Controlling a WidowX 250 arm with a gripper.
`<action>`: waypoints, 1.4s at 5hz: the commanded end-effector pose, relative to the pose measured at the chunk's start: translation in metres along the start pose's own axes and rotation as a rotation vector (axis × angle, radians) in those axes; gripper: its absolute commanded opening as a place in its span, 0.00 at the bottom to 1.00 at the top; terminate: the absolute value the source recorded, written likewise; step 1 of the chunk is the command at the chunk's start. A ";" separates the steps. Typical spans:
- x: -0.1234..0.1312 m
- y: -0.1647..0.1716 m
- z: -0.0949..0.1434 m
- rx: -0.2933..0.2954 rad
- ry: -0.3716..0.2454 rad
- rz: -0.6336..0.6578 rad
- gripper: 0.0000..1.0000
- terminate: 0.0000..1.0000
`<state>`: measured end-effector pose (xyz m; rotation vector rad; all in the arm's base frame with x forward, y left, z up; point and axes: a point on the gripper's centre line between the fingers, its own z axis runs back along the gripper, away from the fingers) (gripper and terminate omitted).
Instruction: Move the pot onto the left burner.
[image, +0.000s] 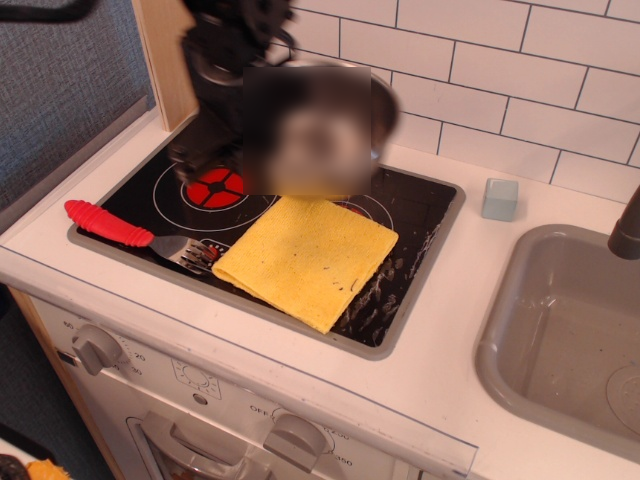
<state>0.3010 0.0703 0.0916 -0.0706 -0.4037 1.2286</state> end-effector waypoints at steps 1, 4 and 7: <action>0.054 0.023 -0.029 0.056 -0.012 0.110 0.00 0.00; 0.076 0.042 -0.069 0.159 0.049 0.152 1.00 0.00; 0.083 0.040 -0.055 0.142 0.015 0.178 1.00 0.00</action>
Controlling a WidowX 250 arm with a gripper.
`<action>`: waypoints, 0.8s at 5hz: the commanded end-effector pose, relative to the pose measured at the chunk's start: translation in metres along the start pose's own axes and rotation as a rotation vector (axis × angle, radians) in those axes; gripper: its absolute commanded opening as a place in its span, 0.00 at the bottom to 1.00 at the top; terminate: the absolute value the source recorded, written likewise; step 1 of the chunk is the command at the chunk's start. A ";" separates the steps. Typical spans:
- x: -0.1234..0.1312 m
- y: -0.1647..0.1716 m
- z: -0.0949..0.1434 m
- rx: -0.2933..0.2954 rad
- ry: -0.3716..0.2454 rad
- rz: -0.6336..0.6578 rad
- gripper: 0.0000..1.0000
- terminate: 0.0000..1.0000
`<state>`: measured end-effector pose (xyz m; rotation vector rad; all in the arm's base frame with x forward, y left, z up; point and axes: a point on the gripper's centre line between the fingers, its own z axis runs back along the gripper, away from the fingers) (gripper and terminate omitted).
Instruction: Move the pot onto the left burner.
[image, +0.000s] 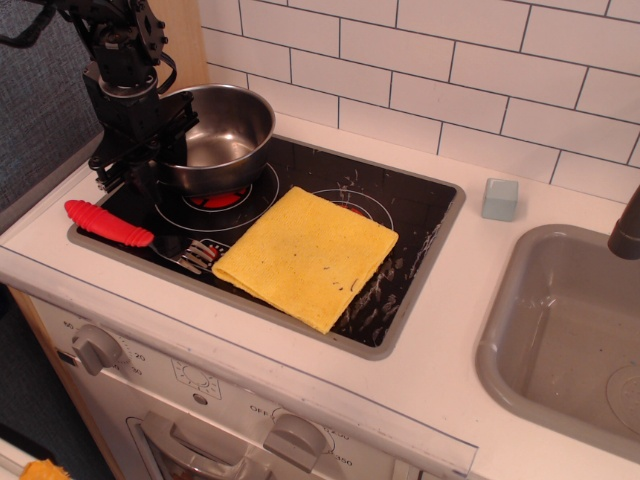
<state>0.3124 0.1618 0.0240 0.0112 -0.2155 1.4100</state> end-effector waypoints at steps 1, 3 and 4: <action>0.011 0.002 0.035 -0.076 -0.053 0.035 1.00 0.00; 0.007 0.000 0.083 -0.140 -0.143 0.077 1.00 0.00; 0.004 0.001 0.102 -0.186 -0.160 0.084 1.00 0.00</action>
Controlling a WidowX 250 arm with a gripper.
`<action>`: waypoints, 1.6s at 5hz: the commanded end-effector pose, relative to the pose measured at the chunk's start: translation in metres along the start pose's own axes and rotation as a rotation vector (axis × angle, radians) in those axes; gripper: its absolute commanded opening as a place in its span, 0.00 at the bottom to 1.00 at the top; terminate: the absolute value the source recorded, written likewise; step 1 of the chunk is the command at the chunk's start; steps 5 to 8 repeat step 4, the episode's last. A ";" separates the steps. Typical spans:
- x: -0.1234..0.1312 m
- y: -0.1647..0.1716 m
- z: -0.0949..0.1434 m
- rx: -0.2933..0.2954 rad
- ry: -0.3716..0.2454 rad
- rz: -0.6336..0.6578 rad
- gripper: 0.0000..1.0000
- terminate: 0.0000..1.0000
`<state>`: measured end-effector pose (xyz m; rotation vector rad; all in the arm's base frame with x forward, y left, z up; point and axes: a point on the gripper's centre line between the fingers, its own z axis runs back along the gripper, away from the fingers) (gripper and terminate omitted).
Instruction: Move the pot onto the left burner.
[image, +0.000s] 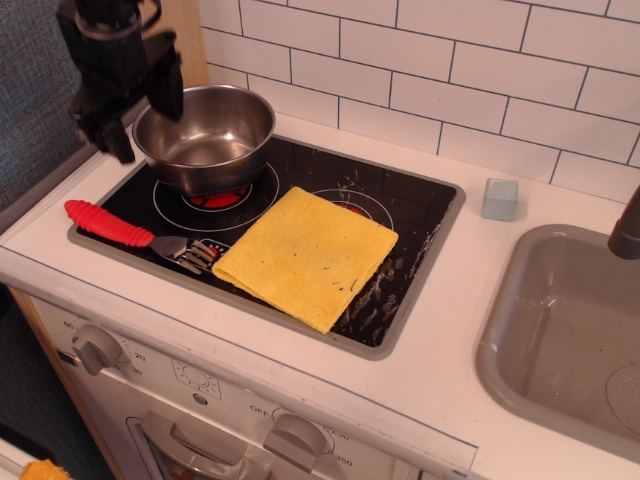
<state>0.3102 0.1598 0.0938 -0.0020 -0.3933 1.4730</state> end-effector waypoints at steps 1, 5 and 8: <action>0.000 0.004 0.033 -0.079 -0.039 0.011 1.00 0.00; 0.000 0.004 0.033 -0.079 -0.039 0.011 1.00 1.00; 0.000 0.004 0.033 -0.079 -0.039 0.011 1.00 1.00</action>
